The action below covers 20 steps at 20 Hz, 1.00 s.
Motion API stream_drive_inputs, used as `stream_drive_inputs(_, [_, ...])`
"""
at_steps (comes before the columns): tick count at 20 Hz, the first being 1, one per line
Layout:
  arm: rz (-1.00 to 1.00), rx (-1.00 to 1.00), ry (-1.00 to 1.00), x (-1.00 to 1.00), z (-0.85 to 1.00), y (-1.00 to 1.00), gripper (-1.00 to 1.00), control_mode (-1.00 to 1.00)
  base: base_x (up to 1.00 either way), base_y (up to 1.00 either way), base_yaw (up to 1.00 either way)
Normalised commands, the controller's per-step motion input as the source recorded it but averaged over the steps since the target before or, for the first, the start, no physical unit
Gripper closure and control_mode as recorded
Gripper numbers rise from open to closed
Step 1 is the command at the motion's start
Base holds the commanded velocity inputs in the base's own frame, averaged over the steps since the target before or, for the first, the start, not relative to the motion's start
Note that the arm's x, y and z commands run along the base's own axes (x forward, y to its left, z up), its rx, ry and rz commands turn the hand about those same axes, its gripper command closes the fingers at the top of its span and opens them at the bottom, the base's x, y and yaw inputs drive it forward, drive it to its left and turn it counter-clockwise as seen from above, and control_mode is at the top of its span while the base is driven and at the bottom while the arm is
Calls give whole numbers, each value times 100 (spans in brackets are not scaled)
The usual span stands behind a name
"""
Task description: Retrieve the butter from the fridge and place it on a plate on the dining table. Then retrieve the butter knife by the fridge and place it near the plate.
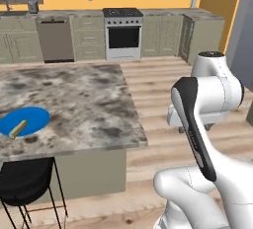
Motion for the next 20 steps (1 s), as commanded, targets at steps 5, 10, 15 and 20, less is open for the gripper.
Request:
stream_drive_inputs(5, [0,0,0,0,0,0,-100,100,0,-100,-12])
stream_drive_inputs(10, [0,0,0,0,0,0,-100,100,26,-100,-8])
stream_drive_inputs(15, [0,0,0,0,0,0,-100,100,88,-100,-8])
stream_drive_inputs(20, [0,0,0,0,0,0,-100,100,100,-73,-1])
